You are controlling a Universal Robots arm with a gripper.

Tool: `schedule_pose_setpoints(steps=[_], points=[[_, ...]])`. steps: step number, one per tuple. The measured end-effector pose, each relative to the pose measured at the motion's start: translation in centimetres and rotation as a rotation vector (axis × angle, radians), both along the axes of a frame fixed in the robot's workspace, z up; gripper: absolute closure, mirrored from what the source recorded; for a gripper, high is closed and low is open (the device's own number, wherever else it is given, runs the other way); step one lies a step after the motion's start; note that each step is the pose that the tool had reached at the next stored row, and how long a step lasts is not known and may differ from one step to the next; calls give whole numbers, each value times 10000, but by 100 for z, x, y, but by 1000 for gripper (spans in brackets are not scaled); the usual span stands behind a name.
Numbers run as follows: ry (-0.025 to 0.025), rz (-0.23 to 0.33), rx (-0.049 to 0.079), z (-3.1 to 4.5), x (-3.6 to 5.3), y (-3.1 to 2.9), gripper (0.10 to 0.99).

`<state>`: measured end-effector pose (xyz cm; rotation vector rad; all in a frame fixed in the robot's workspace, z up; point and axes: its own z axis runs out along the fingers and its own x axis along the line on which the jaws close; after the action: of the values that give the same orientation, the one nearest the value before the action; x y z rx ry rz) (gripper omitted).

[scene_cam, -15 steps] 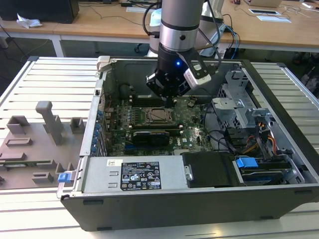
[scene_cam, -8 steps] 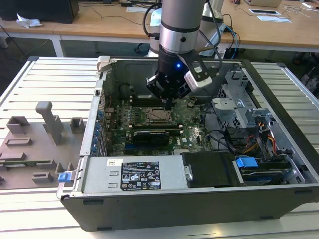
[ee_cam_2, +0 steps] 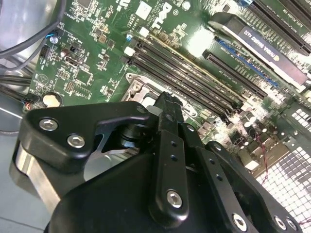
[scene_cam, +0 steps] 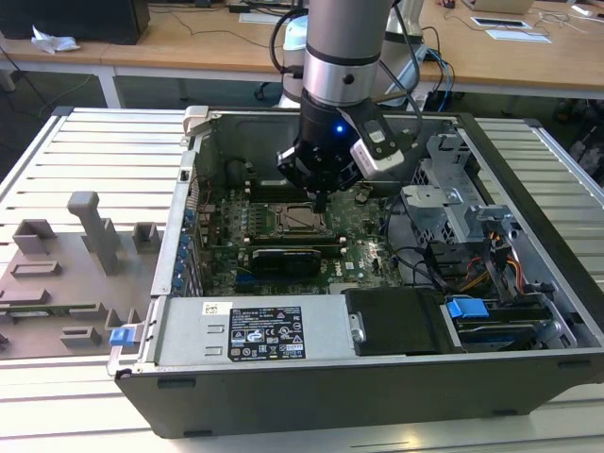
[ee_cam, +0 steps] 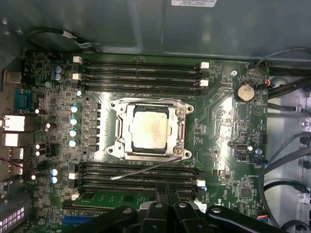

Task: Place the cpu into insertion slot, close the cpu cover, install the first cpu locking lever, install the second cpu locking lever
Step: 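Install the second cpu locking lever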

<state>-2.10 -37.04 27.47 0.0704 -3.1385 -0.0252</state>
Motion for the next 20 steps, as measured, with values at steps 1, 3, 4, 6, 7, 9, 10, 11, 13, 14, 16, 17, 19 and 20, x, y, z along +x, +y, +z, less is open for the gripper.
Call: schedule_pose_setpoints(steps=[1,3,4,6,7,9,10,11,13,14,16,17,19,20], points=[[0,0,0,0,0,-8,980],[0,-1,0,0,0,-24,980],[0,0,0,-1,0,-32,980],[0,0,-1,-1,0,-49,980],[0,0,1,-2,0,-58,980],[0,0,-1,-1,0,-69,980],[0,0,0,-2,0,-77,980],[0,0,0,-2,0,-86,980],[0,0,-1,-3,0,-108,980],[0,0,0,-3,0,-118,980],[0,0,0,-4,0,-131,980],[0,0,0,-5,0,-145,980],[0,0,0,-5,0,-159,980],[0,-1,0,-5,0,-165,980]])
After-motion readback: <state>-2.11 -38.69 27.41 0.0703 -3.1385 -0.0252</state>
